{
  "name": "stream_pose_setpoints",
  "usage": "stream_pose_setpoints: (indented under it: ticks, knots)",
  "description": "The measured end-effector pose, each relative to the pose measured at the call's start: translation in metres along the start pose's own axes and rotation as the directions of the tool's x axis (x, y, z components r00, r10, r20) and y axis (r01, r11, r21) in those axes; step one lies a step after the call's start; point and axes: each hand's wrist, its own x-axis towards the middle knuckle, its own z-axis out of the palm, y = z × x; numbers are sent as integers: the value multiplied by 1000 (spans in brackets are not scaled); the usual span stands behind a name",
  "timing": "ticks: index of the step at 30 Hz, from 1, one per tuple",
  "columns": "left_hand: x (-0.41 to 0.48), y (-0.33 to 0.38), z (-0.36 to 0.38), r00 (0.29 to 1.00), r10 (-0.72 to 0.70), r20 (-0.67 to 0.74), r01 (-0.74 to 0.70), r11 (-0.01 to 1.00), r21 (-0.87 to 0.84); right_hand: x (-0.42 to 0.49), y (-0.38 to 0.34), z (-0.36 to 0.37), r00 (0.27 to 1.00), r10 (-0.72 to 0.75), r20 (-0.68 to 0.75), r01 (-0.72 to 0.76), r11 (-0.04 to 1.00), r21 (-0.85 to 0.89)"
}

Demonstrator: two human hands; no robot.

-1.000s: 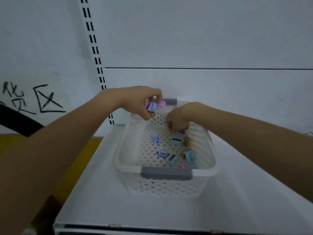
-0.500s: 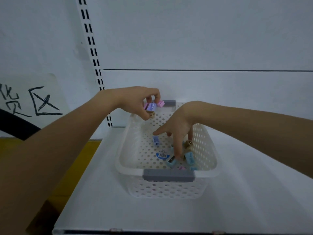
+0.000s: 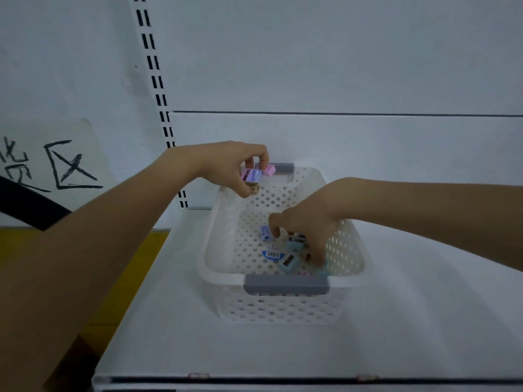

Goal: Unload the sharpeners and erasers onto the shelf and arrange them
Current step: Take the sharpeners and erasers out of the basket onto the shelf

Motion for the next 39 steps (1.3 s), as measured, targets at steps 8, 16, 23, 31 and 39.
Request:
stream_pose_setpoints:
  ticks: [8, 16, 23, 31, 39]
  knots:
    - [-1, -1, -1, 1000, 10, -5, -11, 1000, -15, 9, 2, 7, 997, -61, -40, 59, 998, -33]
    - [5, -10, -7, 999, 47, 1, -47, 999, -27, -1, 9, -9, 981, -77, -179, 102, 986, 133]
    - [23, -6, -19, 994, 88, -59, -93, 992, -81, -48, 29, -34, 940, 23, -341, 100, 936, 339]
    - [40, 64, -31, 992, 124, -36, -126, 991, -39, -120, 86, 1, 848, 234, -475, 64, 845, 531]
    - [82, 216, -11, 970, 242, -27, -243, 970, -19, -197, 167, 137, 822, 436, -366, -100, 743, 662]
